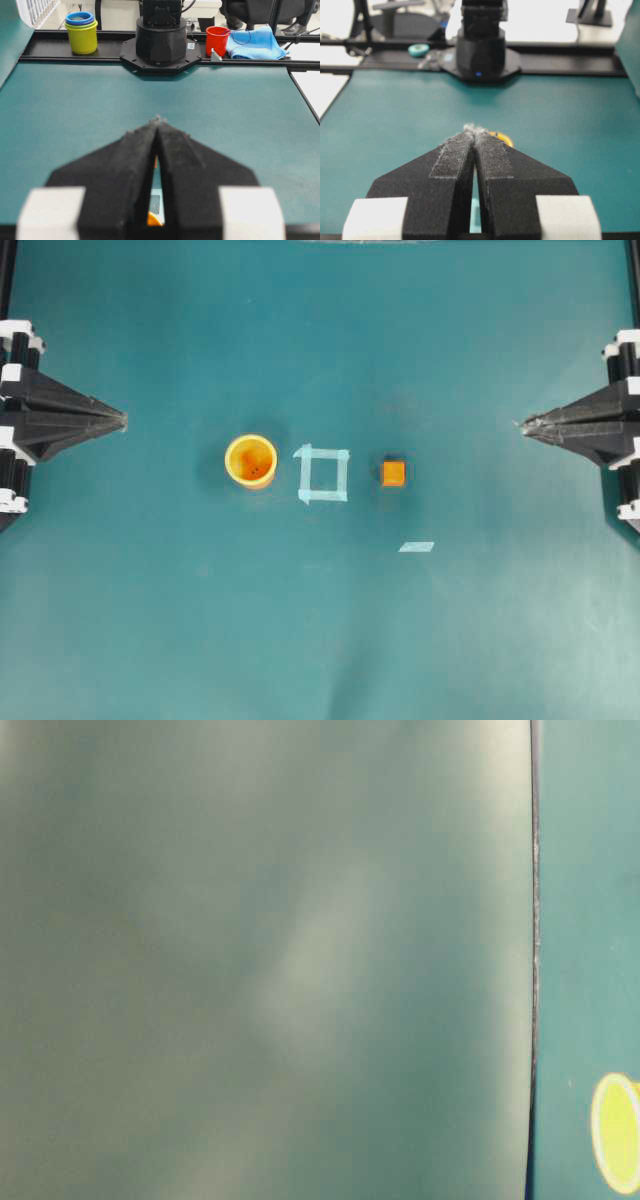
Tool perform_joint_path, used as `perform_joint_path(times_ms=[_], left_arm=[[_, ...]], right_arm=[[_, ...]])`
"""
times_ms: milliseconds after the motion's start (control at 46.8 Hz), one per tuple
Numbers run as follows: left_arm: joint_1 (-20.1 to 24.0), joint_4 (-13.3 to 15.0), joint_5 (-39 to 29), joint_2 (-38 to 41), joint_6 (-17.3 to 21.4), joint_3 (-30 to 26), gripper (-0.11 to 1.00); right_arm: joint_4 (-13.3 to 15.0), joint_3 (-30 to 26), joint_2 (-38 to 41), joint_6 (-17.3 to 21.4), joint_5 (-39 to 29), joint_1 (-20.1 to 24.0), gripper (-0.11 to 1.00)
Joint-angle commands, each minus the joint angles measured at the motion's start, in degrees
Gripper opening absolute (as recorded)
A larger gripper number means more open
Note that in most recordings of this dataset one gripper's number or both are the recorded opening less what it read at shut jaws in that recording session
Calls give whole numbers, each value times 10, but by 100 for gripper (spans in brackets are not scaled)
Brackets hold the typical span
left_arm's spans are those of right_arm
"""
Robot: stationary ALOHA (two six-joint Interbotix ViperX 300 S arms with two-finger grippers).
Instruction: Move the cup backward with left arm.
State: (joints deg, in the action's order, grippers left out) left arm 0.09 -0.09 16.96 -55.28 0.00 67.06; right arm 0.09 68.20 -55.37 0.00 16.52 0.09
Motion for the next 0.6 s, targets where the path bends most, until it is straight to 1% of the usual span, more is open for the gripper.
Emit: perform_joint_path(times_ms=[0, 64, 427, 577], left_arm=[[-3, 0, -24, 8, -4, -6, 0], [-3, 0, -36, 8, -5, -6, 1], [-3, 0, -69, 10, -8, -4, 0], [-3, 0, -79, 33, -10, -2, 1]], right_arm=[[-2, -25, 6, 2, 4, 0, -1], [-2, -30, 9, 1, 4, 0, 0], [-2, -33, 17, 0, 4, 0, 0], [-2, -33, 18, 0, 4, 0, 0]])
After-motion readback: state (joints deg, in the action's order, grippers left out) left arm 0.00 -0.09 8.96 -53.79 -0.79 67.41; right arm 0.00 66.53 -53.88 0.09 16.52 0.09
